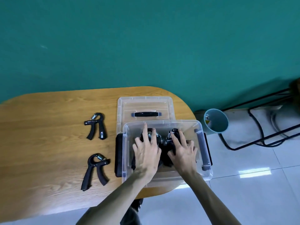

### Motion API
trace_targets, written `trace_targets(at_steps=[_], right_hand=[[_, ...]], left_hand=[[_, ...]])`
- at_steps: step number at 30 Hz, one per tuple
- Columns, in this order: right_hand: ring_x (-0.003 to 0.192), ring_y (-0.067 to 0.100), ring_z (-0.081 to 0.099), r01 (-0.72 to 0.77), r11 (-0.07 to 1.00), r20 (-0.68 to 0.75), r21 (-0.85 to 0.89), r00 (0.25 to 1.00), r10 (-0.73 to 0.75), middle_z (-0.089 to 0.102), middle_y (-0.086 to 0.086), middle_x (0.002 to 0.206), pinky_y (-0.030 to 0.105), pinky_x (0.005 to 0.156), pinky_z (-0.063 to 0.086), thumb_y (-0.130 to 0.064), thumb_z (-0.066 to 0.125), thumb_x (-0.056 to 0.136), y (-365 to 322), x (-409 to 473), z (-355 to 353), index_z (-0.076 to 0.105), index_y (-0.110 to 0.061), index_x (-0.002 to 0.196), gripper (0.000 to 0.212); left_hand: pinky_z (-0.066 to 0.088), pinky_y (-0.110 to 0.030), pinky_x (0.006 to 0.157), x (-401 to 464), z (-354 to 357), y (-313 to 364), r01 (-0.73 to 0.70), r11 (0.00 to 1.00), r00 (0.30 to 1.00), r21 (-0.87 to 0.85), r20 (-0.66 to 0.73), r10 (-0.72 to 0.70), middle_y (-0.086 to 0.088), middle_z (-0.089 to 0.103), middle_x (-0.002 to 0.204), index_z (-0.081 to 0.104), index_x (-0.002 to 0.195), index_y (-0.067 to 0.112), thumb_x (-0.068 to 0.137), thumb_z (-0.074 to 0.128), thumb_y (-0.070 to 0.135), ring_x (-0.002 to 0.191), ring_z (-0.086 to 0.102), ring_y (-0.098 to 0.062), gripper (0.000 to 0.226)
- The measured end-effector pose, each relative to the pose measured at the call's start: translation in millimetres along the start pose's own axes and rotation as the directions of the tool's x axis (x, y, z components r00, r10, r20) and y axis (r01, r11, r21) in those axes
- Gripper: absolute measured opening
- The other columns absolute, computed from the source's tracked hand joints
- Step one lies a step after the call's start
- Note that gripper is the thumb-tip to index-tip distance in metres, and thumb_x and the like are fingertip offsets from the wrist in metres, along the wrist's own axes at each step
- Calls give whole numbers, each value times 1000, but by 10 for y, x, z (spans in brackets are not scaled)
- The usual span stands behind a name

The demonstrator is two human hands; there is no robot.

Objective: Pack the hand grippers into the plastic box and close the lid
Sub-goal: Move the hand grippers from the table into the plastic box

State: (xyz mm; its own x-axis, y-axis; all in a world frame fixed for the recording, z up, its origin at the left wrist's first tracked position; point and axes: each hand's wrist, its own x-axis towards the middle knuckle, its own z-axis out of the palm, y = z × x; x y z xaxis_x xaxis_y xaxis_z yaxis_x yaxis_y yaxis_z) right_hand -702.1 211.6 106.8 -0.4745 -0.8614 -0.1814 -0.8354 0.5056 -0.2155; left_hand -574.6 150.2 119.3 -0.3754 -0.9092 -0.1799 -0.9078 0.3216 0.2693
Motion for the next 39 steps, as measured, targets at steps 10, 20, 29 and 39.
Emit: trace_targets(at_steps=[10, 20, 29, 39], right_hand=[[92, 36, 49, 41, 999, 26, -5, 999, -41, 35, 5, 161, 49, 76, 44, -26, 76, 72, 104, 89, 220, 44, -30, 147, 81], [111, 42, 51, 75, 997, 73, -34, 995, -72, 32, 10, 161, 53, 87, 46, -33, 60, 80, 131, 165, 225, 43, -26, 148, 70], [134, 40, 43, 183, 981, -140, -68, 972, -191, 30, 15, 161, 53, 100, 41, -39, 44, 96, -349, 127, -14, 35, -21, 154, 61], [145, 37, 27, 369, 929, -120, -17, 922, -369, 15, 12, 166, 50, 112, 37, -30, 35, 106, -1479, 234, -95, 16, -25, 159, 57]], left_hand=[[37, -44, 86, 75, 248, -82, 86, 996, 993, 9, 79, -86, -11, 23, 160, 33, 154, 17, 93, 62, 28, 105, 41, -34, 67], [40, -45, 82, 113, 297, -71, 107, 994, 993, 12, 43, -108, -11, 28, 155, 39, 152, 20, 95, 56, 35, 106, 44, -33, 61], [32, -48, 109, -40, -24, -292, -119, 993, 988, -3, -97, 118, -11, 25, 163, 33, 153, 20, 101, 34, 38, 144, 31, -33, 55], [35, -47, 108, -49, -381, -1403, 82, 992, 977, -94, -188, -99, -11, 4, 168, 18, 159, 20, 104, 39, 37, 148, 23, -34, 61]])
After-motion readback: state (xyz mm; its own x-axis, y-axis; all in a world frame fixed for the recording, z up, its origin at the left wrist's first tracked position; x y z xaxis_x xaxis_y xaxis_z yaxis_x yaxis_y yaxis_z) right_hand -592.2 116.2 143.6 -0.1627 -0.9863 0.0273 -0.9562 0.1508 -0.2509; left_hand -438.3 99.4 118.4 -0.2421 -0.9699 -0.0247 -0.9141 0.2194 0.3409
